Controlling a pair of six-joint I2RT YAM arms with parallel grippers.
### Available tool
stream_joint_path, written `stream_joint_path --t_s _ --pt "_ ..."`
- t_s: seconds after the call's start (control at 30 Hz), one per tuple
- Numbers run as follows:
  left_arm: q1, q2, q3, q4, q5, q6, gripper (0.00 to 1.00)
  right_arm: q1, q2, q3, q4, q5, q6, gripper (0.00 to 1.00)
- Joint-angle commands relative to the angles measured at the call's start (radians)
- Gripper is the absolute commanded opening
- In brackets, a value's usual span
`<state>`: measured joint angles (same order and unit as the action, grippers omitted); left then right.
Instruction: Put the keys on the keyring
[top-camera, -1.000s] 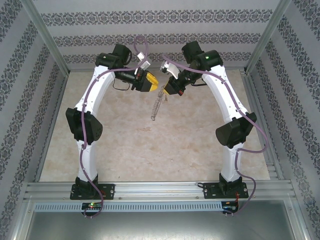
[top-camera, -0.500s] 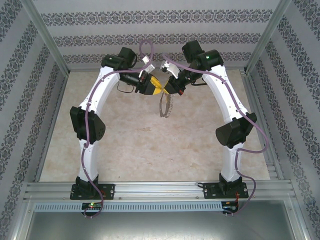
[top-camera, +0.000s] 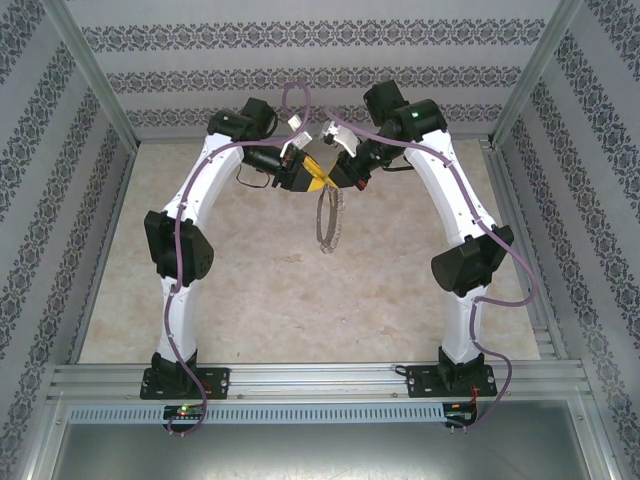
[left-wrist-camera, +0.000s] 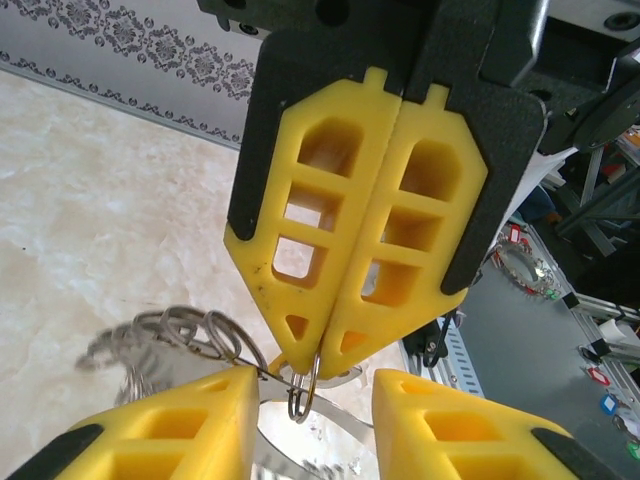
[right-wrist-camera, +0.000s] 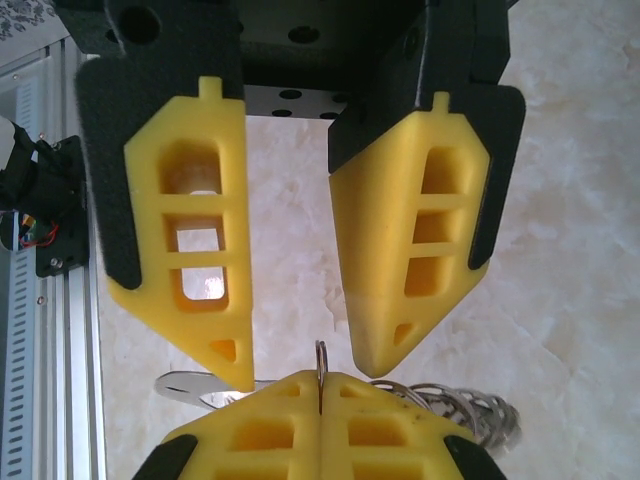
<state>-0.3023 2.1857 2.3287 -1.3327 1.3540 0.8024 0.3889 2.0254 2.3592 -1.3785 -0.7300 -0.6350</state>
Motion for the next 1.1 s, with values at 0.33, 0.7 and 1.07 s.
stream_joint_path --t_s 0.33,0.7,1.07 --pt "-0.027 0.026 0.044 -0.039 0.025 0.034 0.26 0.012 -0.03 0.028 0.023 -0.044 -0.009 0.0" --pt "-0.029 0.026 0.049 -0.013 0.054 0.024 0.0 0.013 -0.032 0.026 0.019 -0.037 -0.012 0.0" --pt "-0.028 0.006 0.044 0.097 0.043 -0.064 0.0 -0.083 -0.243 -0.269 0.325 -0.12 0.185 0.38"
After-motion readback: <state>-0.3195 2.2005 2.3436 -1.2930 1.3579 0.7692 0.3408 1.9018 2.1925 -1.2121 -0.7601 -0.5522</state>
